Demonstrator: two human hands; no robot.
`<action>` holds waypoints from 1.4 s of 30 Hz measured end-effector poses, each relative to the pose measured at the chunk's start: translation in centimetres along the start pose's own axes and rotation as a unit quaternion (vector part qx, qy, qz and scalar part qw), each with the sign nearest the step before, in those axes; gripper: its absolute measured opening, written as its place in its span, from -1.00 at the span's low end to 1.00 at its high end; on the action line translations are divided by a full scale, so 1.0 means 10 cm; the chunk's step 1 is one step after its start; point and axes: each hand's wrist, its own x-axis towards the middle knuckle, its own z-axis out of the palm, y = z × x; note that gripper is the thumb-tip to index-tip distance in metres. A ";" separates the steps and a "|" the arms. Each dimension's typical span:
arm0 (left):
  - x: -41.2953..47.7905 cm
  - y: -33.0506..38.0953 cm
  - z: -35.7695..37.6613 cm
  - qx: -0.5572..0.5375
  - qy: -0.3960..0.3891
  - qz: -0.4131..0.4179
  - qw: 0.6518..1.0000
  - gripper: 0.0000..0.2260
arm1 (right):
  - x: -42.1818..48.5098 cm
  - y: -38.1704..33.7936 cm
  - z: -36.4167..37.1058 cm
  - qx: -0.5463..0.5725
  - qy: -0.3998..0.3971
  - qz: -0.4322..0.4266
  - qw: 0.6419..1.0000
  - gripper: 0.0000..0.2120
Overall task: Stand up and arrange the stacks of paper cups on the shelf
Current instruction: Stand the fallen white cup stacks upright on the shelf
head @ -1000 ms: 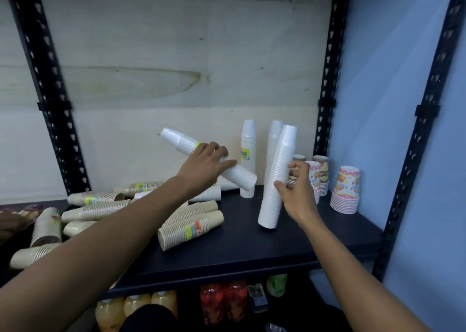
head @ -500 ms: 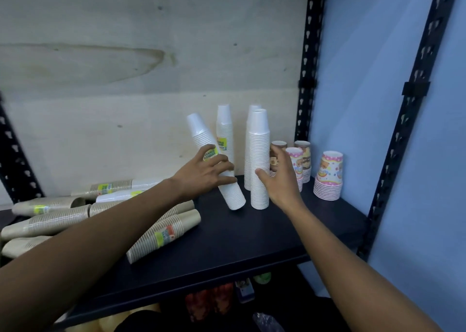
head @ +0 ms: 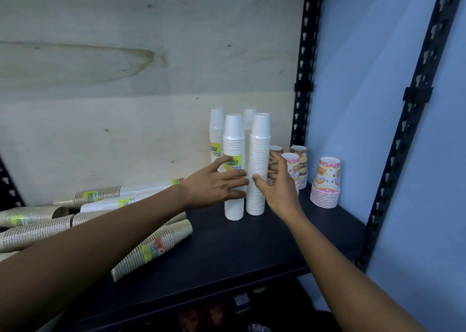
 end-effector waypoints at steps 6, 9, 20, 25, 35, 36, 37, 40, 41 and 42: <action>-0.05 0.01 -0.05 -0.005 -0.010 -0.023 1.000 -0.61 | -0.01 0.04 0.04 0.012 -0.007 0.024 1.000 -0.39; -0.07 0.04 -0.11 -0.004 -0.018 -0.029 0.999 -0.60 | -0.04 0.03 0.05 0.008 -0.010 0.031 0.999 -0.38; -0.52 -0.09 -0.61 -0.117 -0.088 -0.168 0.975 -0.54 | -0.17 -0.32 -0.14 -0.055 0.081 -0.009 0.995 -0.58; -0.86 -0.27 -0.91 -0.139 -0.159 -0.238 0.948 -0.52 | -0.18 -0.73 -0.16 -0.045 0.061 -0.039 0.996 -0.65; -1.54 -0.31 -1.23 -0.191 -0.306 -0.331 0.872 -0.60 | -0.46 -1.10 0.45 -0.056 -0.098 -0.064 0.992 -0.86; -1.60 -0.29 -1.21 -0.204 -0.319 -0.343 0.860 -0.60 | -0.45 -1.10 0.53 -0.064 -0.120 -0.060 0.989 -0.85; -1.67 -0.27 -1.18 -0.220 -0.335 -0.355 0.845 -0.61 | -0.43 -1.09 0.64 -0.074 -0.141 -0.055 0.986 -0.83; -1.83 -0.25 -1.03 -0.280 -0.360 -0.395 0.798 -0.63 | -0.34 -1.00 0.94 -0.106 -0.182 -0.042 0.977 -0.76; -1.85 -0.23 -0.97 -0.295 -0.360 -0.406 0.787 -0.64 | -0.30 -0.96 1.02 -0.116 -0.190 -0.039 0.974 -0.75; -1.88 -0.22 -0.89 -0.304 -0.359 -0.415 0.779 -0.64 | -0.24 -0.92 1.13 -0.127 -0.198 -0.037 0.971 -0.73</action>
